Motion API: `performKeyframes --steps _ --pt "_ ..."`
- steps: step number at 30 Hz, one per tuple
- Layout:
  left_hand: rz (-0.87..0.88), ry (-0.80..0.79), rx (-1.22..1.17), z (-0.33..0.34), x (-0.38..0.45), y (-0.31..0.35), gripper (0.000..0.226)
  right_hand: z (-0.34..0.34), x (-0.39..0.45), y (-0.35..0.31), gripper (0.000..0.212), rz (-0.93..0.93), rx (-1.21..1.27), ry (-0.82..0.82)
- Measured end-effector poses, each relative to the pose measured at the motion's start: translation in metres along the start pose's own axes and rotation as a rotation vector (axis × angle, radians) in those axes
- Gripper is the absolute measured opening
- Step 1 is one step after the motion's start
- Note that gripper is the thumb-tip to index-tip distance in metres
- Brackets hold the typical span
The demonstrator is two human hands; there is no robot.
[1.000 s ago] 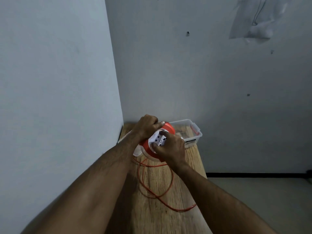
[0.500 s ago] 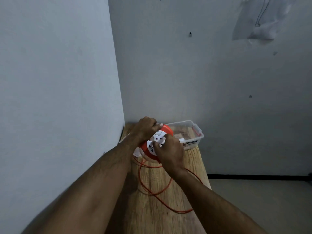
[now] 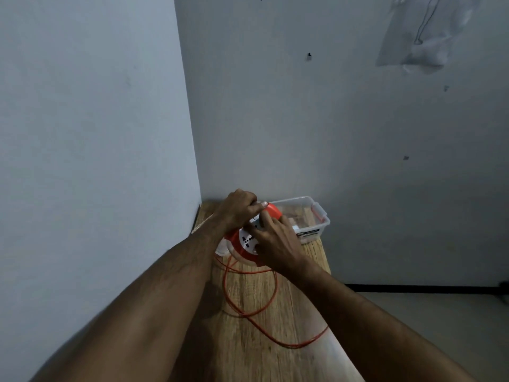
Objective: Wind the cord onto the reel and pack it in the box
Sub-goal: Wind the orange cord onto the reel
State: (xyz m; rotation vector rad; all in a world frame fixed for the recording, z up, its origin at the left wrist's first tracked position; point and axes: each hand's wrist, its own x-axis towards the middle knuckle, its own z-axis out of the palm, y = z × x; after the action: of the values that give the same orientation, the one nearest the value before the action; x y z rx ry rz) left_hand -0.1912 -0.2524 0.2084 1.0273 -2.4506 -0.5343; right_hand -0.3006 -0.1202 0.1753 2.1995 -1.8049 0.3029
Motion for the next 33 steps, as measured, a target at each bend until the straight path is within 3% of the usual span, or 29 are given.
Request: performKeyframes --steps 8,19,23,26,28,30,33 --pt "0.005 -0.004 0.048 0.0 0.002 -0.001 0.045 -0.006 -0.003 -0.012 0.051 0.223 0.298 0.115" --pt "0.001 0.1 0.077 0.005 0.001 0.005 0.047 0.002 0.014 -0.044 0.059 1.124 1.041 0.404" --pt "0.001 0.087 0.097 0.009 0.002 0.006 0.045 0.011 0.022 -0.044 0.061 1.414 1.266 0.398" --pt "-0.022 0.094 0.07 0.008 0.001 0.002 0.047 0.012 0.022 -0.043 0.063 1.342 1.275 0.388" --pt "-0.036 0.104 0.031 0.006 -0.001 0.0 0.046 0.005 0.016 -0.043 0.058 1.194 1.113 0.398" --pt "-0.036 0.125 0.012 0.005 -0.001 -0.002 0.048 -0.003 0.007 -0.041 0.051 0.989 0.822 0.439" --pt "-0.027 0.123 0.017 0.001 0.0 -0.005 0.049 -0.008 -0.006 -0.026 0.048 0.514 0.492 0.481"
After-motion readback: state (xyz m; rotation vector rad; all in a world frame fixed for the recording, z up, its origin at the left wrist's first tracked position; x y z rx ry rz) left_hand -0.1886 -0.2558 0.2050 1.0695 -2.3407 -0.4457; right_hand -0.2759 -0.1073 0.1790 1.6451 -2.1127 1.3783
